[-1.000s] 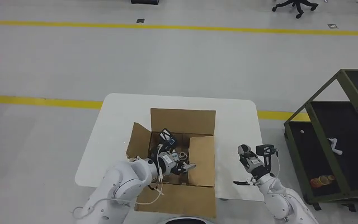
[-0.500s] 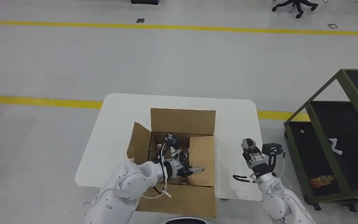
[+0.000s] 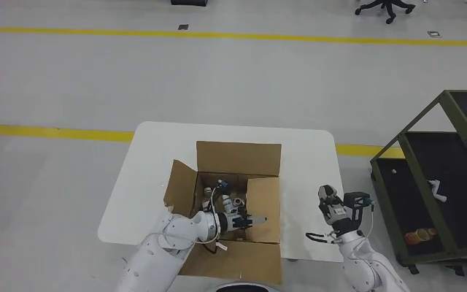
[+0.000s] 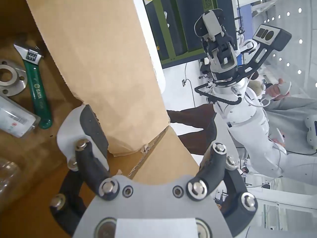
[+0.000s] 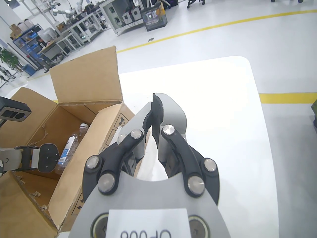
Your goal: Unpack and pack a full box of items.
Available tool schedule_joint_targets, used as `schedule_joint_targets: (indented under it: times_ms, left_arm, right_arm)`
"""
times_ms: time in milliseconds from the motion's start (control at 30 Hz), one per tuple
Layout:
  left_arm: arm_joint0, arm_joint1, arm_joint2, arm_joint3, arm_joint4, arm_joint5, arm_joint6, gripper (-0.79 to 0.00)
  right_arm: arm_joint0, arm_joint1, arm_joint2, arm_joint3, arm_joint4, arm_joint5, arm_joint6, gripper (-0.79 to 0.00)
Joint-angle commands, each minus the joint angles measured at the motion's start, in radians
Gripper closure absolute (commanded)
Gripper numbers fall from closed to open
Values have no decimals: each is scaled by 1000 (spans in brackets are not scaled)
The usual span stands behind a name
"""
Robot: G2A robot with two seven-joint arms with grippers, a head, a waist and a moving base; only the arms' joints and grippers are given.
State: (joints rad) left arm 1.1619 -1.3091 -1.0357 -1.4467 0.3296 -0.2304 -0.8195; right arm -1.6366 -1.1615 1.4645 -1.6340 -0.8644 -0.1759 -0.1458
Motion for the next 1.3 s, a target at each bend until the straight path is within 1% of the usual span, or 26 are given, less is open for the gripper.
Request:
schedule_joint_targets:
  times_ms: [0,133,200,300,533,700,900,1000,1133,1267]
  left_arm:
    - [0,0,0,0,0,0,0,-785]
    - [0,0,0,0,0,0,0,-785]
    - [12,-1,2,11,-16,11,17,-785]
    - [11,-3,8,29,-30,22,47,-785]
    - [-15,-8,31,106,-31,14,77,-785]
    - [-33,-16,46,154,-91,7,86,-785]
    - [-55,-25,63,211,-147,4,91,-785]
    - [-60,-27,65,225,-170,-2,92,-785]
    - [-60,-28,61,240,-221,-8,86,-785]
    - [-62,-29,60,248,-253,-13,70,-785]
  right_arm:
    - [-1,0,2,-1,-4,-1,4,0]
    - [-3,-1,5,0,-8,-9,12,0]
    - [-2,-3,2,0,-7,-12,15,0]
    - [3,-4,-2,-1,-10,-17,21,0]
    - [1,-6,3,13,-15,-25,20,0]
    - [-5,-8,5,36,-16,-29,25,0]
    - [8,-13,-29,125,-23,-49,37,0]
    - [27,-21,-66,191,15,-86,33,0]
    - [71,-34,-120,267,51,-135,24,0]
    - [122,-45,-170,324,52,-157,20,0]
